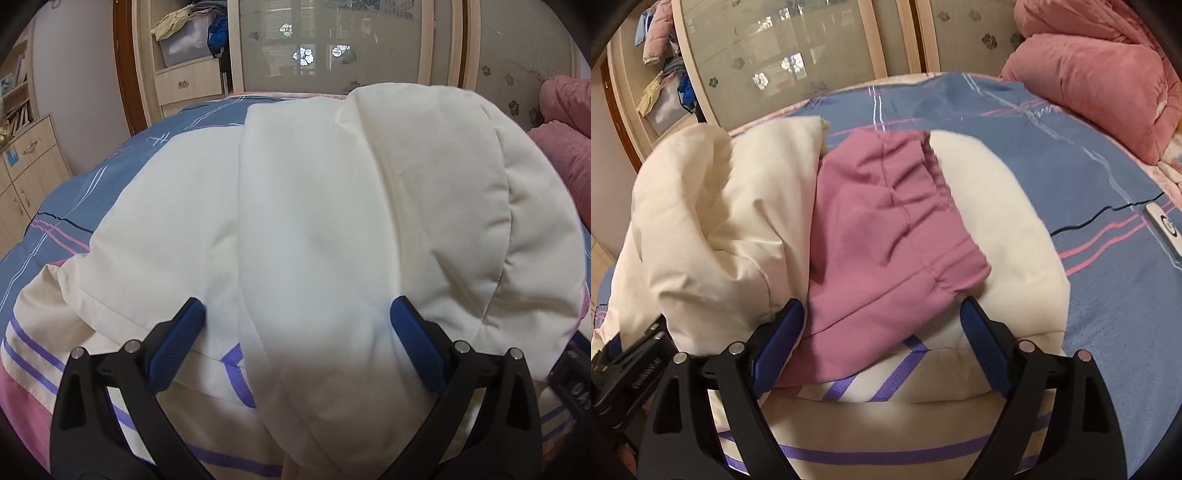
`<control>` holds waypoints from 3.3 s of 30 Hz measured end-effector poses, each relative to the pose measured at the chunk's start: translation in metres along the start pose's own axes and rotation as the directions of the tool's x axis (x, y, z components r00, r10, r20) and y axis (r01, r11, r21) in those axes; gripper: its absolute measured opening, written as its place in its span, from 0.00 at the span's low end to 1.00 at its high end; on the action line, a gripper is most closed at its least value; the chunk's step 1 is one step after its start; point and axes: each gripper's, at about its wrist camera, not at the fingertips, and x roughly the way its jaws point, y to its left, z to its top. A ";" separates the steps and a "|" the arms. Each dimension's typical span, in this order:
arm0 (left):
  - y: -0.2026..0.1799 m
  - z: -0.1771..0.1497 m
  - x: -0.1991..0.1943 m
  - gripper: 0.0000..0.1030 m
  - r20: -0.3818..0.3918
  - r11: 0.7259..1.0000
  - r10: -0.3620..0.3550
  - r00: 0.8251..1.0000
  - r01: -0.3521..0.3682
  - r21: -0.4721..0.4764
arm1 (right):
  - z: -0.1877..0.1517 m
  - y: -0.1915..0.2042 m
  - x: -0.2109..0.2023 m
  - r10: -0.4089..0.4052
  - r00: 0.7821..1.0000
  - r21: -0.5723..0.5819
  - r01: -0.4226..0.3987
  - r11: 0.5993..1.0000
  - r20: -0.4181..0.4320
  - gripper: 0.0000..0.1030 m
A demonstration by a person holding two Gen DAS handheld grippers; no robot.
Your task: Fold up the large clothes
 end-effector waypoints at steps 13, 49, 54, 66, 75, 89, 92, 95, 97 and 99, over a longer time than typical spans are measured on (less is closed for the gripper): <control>-0.006 -0.009 0.001 0.98 0.023 1.000 0.016 1.000 -0.016 0.001 | -0.002 0.002 0.004 -0.046 0.999 -0.018 0.046 0.999 0.001 0.85; 0.029 -0.004 0.006 0.98 -0.014 0.999 0.041 0.999 -0.041 -0.028 | 0.003 0.011 -0.042 0.018 0.992 -0.044 -0.012 0.999 0.123 0.91; 0.027 -0.003 0.009 0.98 -0.013 0.998 0.052 0.999 -0.052 -0.019 | -0.002 0.007 0.008 0.003 0.996 -0.055 -0.008 0.998 -0.091 0.92; 0.036 -0.018 -0.066 0.98 -0.009 0.992 0.010 1.000 -0.009 0.126 | 0.004 0.010 0.011 -0.009 0.994 -0.076 0.000 0.997 -0.106 0.93; 0.063 -0.075 -0.037 0.98 -0.052 0.993 0.008 0.999 -0.002 0.121 | -0.002 0.011 0.007 -0.011 0.996 -0.086 0.003 0.996 -0.093 0.93; 0.066 -0.085 -0.044 0.98 -0.026 0.994 -0.007 1.000 0.010 0.113 | -0.081 0.044 -0.031 -0.054 0.990 -0.286 0.015 0.958 -0.128 0.99; 0.066 -0.087 -0.045 0.98 -0.020 0.994 -0.008 1.000 0.010 0.112 | -0.090 0.050 -0.042 -0.091 0.995 -0.308 0.072 0.949 -0.046 0.99; 0.069 -0.087 -0.046 0.98 -0.029 0.993 -0.011 1.000 0.014 0.117 | -0.094 0.046 -0.068 -0.119 0.993 -0.239 0.121 0.964 0.021 0.99; 0.067 -0.087 -0.053 0.98 -0.046 0.988 0.003 0.999 0.005 0.152 | -0.098 0.045 -0.087 -0.094 0.994 -0.201 0.105 0.974 0.064 0.99; 0.064 -0.089 -0.064 0.98 -0.053 0.979 0.010 0.999 0.001 0.203 | -0.108 0.045 -0.104 -0.087 0.990 -0.201 0.108 0.974 0.110 0.99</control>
